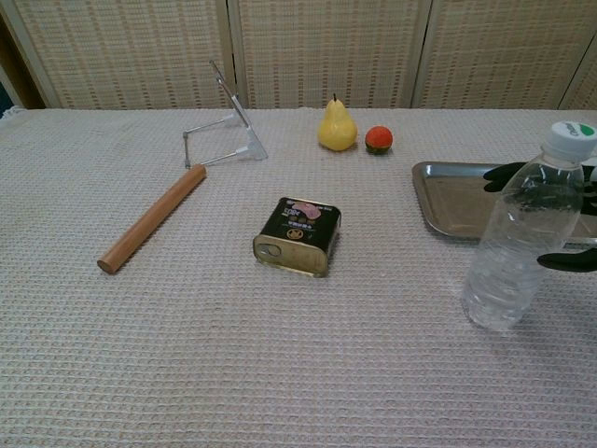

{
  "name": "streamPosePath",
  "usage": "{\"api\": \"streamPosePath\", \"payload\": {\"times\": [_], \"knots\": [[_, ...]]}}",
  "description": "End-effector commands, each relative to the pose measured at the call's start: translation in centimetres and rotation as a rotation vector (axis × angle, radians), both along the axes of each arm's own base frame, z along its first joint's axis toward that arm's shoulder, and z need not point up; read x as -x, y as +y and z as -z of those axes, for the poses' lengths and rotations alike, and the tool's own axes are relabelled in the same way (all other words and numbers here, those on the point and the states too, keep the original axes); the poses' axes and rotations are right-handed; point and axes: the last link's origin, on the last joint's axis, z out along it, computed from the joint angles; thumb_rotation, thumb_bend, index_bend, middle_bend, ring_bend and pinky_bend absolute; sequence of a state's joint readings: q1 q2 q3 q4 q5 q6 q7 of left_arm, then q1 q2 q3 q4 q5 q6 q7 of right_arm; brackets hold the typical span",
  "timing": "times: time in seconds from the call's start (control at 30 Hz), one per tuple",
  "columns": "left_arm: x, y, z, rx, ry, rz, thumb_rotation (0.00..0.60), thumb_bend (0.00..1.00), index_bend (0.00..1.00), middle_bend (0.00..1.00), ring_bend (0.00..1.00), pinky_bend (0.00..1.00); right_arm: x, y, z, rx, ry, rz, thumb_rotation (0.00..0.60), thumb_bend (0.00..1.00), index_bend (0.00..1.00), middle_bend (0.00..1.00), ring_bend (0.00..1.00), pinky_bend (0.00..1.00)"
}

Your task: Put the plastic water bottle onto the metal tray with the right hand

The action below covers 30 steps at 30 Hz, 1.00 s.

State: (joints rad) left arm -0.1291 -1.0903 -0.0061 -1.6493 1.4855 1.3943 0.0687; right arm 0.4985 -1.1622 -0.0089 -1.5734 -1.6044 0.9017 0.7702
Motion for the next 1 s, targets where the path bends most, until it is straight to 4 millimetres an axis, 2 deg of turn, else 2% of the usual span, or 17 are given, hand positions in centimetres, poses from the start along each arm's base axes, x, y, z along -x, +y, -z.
{"api": "streamPosePath", "payload": {"times": [0.03, 0.23, 0.5, 0.57, 0.77, 1.0], "knots": [[0.0, 0.0, 0.0, 0.003, 0.0, 0.001, 0.6, 0.52, 0.26, 0.24, 0.18, 0.23, -0.2, -0.2, 0.5, -0.02, -0.017, 0.005, 0.6, 0.04, 0.07, 0.01, 0.0, 0.04], [-0.1, 0.0, 0.0, 0.005, -0.002, 0.006, 0.6, 0.52, 0.26, 0.24, 0.18, 0.23, -0.6, -0.4, 1.5, -0.064, -0.075, 0.031, 0.6, 0.04, 0.14, 0.02, 0.0, 0.03], [-0.1, 0.0, 0.0, 0.006, -0.008, 0.007, 0.6, 0.52, 0.26, 0.24, 0.18, 0.23, -0.3, -0.9, 2.2, -0.022, -0.115, 0.04, 0.6, 0.04, 0.54, 0.21, 0.0, 0.04], [-0.1, 0.0, 0.0, 0.007, -0.009, 0.009, 0.6, 0.52, 0.26, 0.24, 0.18, 0.23, -0.3, -1.0, 2.2, -0.007, -0.116, 0.041, 0.6, 0.04, 0.6, 0.23, 0.0, 0.04], [-0.1, -0.1, 0.1, 0.014, -0.009, 0.012, 0.6, 0.52, 0.26, 0.25, 0.18, 0.23, -1.0, -1.7, 1.3, 0.056, -0.118, 0.034, 0.6, 0.04, 0.64, 0.27, 0.0, 0.05], [-0.3, -0.1, 0.2, 0.018, -0.011, 0.016, 0.6, 0.52, 0.26, 0.25, 0.18, 0.23, -3.9, -4.1, -1.8, 0.306, -0.015, -0.087, 0.6, 0.04, 0.64, 0.3, 0.02, 0.08]]}}
